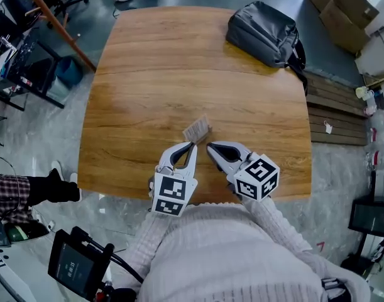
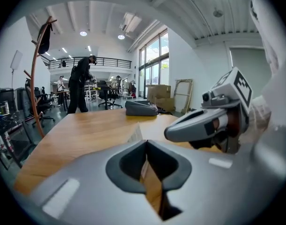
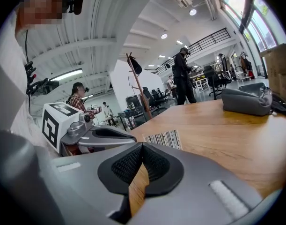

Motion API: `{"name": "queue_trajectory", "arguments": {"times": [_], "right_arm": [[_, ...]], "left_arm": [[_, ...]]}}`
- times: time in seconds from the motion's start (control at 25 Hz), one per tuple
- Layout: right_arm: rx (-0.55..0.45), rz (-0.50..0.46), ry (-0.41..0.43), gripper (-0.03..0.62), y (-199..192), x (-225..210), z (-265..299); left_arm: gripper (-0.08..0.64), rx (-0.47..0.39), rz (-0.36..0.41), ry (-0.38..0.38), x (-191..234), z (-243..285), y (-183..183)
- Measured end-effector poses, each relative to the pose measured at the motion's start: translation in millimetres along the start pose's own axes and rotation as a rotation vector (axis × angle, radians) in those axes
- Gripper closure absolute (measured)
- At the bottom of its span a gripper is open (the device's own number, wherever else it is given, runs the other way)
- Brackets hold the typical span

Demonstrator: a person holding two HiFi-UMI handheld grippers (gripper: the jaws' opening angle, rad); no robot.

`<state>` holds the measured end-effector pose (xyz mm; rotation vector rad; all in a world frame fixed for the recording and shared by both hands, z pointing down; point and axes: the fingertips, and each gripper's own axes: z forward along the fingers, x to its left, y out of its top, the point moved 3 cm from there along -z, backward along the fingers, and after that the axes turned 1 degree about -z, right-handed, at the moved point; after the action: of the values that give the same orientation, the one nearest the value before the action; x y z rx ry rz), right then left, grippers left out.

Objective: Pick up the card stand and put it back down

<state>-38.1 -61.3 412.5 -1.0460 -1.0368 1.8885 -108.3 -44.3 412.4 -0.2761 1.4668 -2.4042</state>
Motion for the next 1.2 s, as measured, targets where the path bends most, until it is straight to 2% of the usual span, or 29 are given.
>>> {"name": "queue_trajectory", "arguments": {"times": [0.28, 0.56, 1.2], "right_arm": [[0.016, -0.025, 0.013, 0.595, -1.0, 4.9, 1.2], [0.031, -0.061, 0.015, 0.595, -2.9, 8.8, 1.6], [0.031, -0.061, -0.008, 0.595, 2.7, 6.7, -5.8]], "left_arm": [[0.552, 0.017, -0.038, -0.061, -2.7, 1.4, -4.5], [0.552, 0.039, -0.04, -0.076, -6.9, 2.3, -9.0], [0.552, 0.062, -0.051, -0.099, -8.7, 5.5, -6.7]]}}
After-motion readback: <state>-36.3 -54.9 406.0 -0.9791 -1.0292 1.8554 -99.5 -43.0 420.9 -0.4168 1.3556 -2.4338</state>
